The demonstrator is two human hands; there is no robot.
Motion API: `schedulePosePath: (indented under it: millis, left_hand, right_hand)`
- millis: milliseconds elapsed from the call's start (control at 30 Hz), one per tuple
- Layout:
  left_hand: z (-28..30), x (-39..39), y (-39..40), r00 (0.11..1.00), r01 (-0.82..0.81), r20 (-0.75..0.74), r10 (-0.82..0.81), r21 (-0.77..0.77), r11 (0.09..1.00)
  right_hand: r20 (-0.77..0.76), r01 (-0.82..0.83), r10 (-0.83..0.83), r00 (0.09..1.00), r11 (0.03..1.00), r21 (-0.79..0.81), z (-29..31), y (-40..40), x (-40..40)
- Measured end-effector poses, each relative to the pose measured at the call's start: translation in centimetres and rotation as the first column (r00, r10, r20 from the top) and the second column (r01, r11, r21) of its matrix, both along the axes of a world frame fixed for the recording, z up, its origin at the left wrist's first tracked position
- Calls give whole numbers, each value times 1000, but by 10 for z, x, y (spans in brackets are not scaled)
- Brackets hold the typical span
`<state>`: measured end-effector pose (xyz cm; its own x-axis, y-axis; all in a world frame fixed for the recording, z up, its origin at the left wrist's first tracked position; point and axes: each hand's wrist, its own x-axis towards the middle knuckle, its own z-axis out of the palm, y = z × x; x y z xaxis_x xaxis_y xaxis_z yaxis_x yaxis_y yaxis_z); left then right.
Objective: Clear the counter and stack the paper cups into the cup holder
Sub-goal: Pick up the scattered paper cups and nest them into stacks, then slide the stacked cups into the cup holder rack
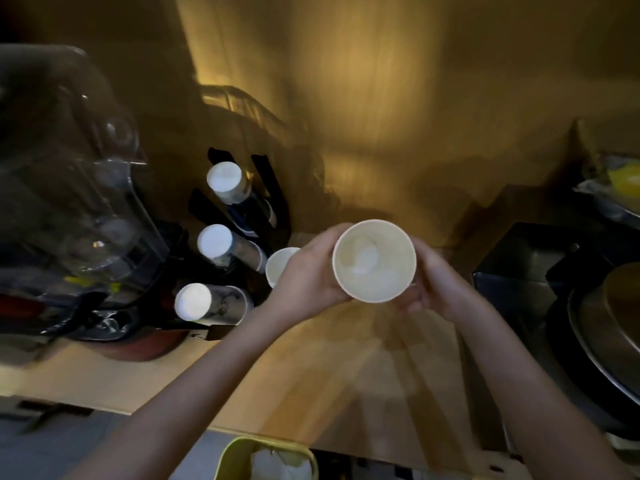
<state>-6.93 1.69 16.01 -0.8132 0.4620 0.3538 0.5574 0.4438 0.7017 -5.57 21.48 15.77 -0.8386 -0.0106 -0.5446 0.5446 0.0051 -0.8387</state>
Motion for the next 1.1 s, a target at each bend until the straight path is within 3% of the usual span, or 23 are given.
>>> schedulePosePath:
  millis: [100,200,300,400,500,600,667,733,800,933,1100]
  left_hand:
    - [19,6,-34,974,-45,-226,-2,-203,978]
    - [24,13,-67,862,-205,-506,-24,-392,897]
    - [22,23,-98,739,-291,-670,-64,-405,867]
    - [20,38,-129,692,-325,-721,-36,-355,877]
    - [16,47,-159,750,-347,-661,-30,-432,832]
    - [12,52,-184,865,-296,-502,10,-494,817]
    - [14,55,-195,927,-238,-365,89,-388,890]
    - [19,56,-203,960,-225,-213,184,-189,956]
    - [25,55,-208,961,-265,-85,262,-30,964]
    - [33,53,-214,941,-332,-43,336,71,940]
    - [21,54,-219,903,-413,-125,411,4,911]
  right_hand:
    - [49,-138,144,988,983,-118,11,-30,-1]
    - [-55,-276,270,961,947,-166,18,-64,-4]
    - [-155,-376,354,923,913,-157,20,-98,-4]
    - [-216,-434,401,890,891,-137,17,-128,-3]
    - [-288,-409,367,884,907,-100,12,-155,-4]
    - [-403,-329,275,873,942,-68,13,-178,-3]
    - [-471,-253,226,853,968,6,8,-191,-3]
    - [-540,-180,233,809,972,149,1,-205,-2]
    - [-578,-133,282,766,949,287,-8,-217,0]
    - [-597,-75,358,718,893,444,-26,-240,4]
    - [-608,-78,384,695,881,466,-46,-256,8]
